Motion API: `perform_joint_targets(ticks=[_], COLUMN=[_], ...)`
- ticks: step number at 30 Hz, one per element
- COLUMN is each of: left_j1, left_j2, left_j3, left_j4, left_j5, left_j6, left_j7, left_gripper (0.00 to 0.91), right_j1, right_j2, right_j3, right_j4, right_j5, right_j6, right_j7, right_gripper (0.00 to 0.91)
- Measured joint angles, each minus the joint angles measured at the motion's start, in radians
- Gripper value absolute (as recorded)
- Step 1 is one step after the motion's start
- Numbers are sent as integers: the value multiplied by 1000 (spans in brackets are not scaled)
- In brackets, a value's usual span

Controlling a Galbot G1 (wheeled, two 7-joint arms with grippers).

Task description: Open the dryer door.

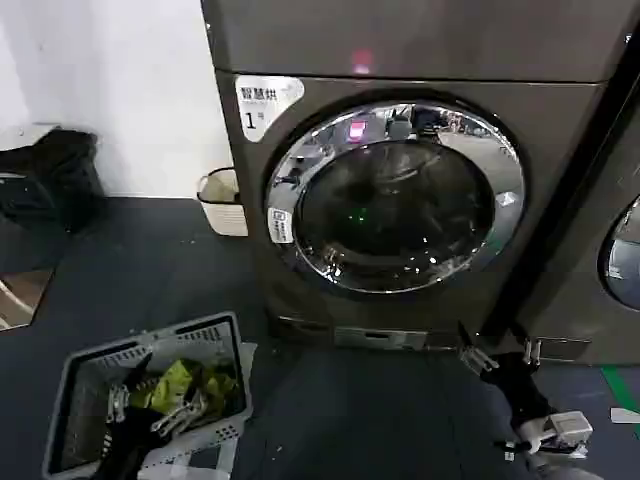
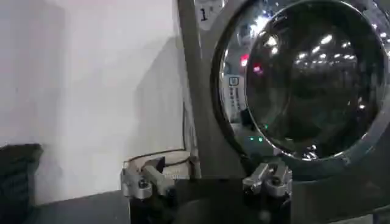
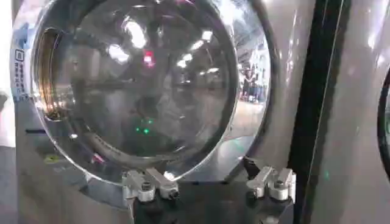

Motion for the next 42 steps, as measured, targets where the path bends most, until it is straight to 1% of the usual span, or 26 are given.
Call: perform_joint_targets(ticks=[4, 5, 9, 14, 19, 24, 30, 35, 42], left_j1=[1, 1, 5, 6, 10, 22, 39, 48, 55], left_j2=[2, 2, 7, -2, -21, -30, -47, -58, -65], left_j3=[3, 5, 20, 34, 61, 82, 82, 78, 65], left_j4=[-3, -4, -12, -15, -37, -75, -101, -111, -111], left_j5=[4, 8, 31, 42, 72, 90, 103, 110, 113], left_j6=[-1, 1, 3, 11, 17, 21, 15, 13, 5], left_j7=[10, 9, 13, 33, 36, 30, 26, 26, 27], left_gripper=[907, 907, 907, 907, 907, 907, 907, 907, 907], right_j1=[36, 46, 100, 170, 244, 350, 522, 647, 775], right_j2=[-49, -66, -166, -287, -348, -375, -396, -390, -355], right_j3=[-5, -8, -48, -130, -226, -346, -486, -575, -668], right_j4=[-7, -10, -24, -49, -94, -174, -284, -376, -489], right_j5=[4, 15, 100, 104, 112, 134, 161, 191, 190], right_j6=[0, -2, -9, -13, 5, 16, 29, 29, 30], right_j7=[-73, -88, -132, -135, -148, -160, -168, -169, -172], right_gripper=[907, 907, 907, 907, 907, 907, 907, 907, 907])
